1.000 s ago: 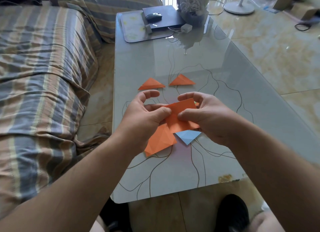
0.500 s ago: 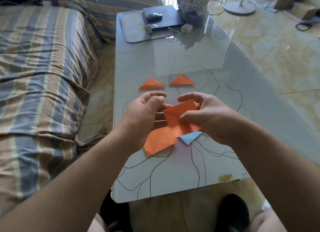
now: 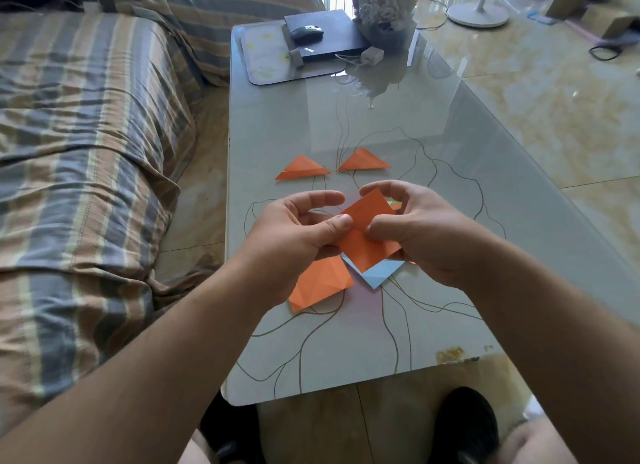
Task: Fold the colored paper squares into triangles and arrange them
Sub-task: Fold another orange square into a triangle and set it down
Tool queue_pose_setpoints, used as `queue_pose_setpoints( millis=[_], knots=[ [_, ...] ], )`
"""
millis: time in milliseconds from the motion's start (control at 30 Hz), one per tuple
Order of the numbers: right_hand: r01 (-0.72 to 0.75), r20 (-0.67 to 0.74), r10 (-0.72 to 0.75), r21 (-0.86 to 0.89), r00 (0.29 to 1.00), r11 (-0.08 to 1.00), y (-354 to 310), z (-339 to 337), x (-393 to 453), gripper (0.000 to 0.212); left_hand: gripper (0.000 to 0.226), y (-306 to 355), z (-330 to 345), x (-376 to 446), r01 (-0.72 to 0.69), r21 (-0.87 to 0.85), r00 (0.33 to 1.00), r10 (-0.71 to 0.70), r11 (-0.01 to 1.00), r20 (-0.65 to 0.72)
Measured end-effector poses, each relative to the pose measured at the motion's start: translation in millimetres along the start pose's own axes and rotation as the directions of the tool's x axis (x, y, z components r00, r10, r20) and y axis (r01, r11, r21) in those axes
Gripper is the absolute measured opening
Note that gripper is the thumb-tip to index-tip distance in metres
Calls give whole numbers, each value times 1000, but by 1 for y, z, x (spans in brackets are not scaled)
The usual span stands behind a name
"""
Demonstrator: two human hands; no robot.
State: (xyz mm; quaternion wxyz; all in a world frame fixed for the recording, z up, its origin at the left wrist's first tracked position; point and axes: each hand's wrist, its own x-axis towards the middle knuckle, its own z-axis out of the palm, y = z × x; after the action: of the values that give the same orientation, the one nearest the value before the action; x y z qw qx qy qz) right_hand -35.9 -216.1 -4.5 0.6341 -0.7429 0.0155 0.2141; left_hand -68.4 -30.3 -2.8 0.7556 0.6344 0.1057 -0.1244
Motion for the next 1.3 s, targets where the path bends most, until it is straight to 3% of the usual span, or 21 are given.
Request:
queue_pose_setpoints(
  millis=[167,300,367,433,500,567,733,900,967,1100,1300],
  knots=[
    [21,-40,-21,-10,999,1000,1,-6,0,51,15,-3,-2,5,40,-37,997,-42,999,-64],
    [189,-90,-184,52,979,981,-3,-12,-4,44,11,-1,-6,11,93,-131,982,-112,987,-151],
    [274,-57,-275,-28,960,961,-3,-13,-8,52,10,-1,-7,12,98,-176,978,-127,980,-165],
    [331,22,-335,-224,942,917,0,-12,-10,55,9,-1,-6,12,101,-204,978,-135,974,-159],
    [348,65,-356,-424,932,836,5,-10,-10,50,9,-1,-6,12,116,-216,979,-148,969,-138],
    [368,32,-403,-479,914,797,9,-8,-7,38,9,-1,-5,10,145,-198,981,-167,969,-100],
    [409,-84,-466,-361,881,838,5,-9,-2,23,10,-2,-1,3,191,-180,981,-192,965,14],
    [294,-152,-330,-217,932,931,3,-8,-2,14,7,-2,3,1,173,-213,985,-170,962,33],
    [267,-155,-295,-178,943,947,3,-8,-1,14,10,-2,5,0,135,-190,991,-134,973,19],
    [241,-156,-260,-127,953,962,2,-7,-2,24,19,-7,3,-2,-44,54,997,47,998,-64],
    [233,-109,-234,-22,966,972,1,-3,-3,23,12,-9,0,-1,-110,116,986,123,987,-109]
  ],
)
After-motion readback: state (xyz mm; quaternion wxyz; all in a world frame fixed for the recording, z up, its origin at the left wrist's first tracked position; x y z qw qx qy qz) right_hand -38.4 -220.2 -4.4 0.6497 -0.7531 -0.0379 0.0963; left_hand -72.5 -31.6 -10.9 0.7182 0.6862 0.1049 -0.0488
